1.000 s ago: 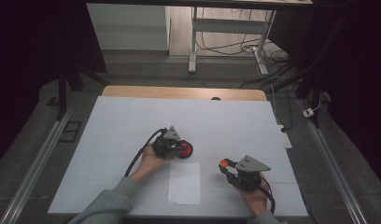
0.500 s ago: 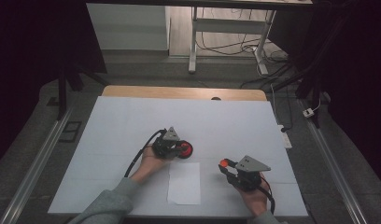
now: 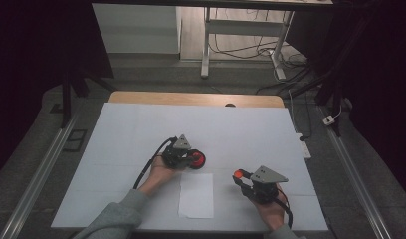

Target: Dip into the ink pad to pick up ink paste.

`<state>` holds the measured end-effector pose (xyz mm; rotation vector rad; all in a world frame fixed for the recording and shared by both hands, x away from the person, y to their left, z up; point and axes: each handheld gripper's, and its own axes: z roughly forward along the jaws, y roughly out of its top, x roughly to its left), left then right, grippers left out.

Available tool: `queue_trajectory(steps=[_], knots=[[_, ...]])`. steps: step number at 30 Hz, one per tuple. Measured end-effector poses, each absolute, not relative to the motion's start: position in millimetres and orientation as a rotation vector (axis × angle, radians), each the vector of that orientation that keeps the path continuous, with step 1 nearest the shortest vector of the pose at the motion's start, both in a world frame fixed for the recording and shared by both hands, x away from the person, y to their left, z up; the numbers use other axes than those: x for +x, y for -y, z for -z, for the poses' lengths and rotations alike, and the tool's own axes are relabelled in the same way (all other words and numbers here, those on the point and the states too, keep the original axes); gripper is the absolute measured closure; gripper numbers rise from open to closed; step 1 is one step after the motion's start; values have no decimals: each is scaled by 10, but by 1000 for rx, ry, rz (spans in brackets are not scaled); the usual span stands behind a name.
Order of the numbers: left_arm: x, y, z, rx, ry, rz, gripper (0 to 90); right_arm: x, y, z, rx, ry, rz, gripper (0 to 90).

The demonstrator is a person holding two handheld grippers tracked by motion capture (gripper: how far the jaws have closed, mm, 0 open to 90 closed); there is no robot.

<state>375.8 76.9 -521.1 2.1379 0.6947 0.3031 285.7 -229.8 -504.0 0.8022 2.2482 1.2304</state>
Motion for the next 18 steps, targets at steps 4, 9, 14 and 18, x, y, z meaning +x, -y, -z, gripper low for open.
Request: queue_trajectory(steps=[4, 9, 14, 18], knots=[[3739, -843, 5052, 2066, -701, -297, 729, 2857, 2310, 5035, 803, -2245, -1233, 644], [3706, -886, 4926, 2030, -701, -302, 728, 2856, 2305, 5035, 802, -2241, -1238, 644], [3715, -899, 4925, 2025, -706, -293, 728, 2858, 2302, 5036, 799, -2243, -1235, 644], [3744, -864, 4990, 2062, -714, -287, 728, 2857, 2308, 5034, 801, -2239, -1236, 644]])
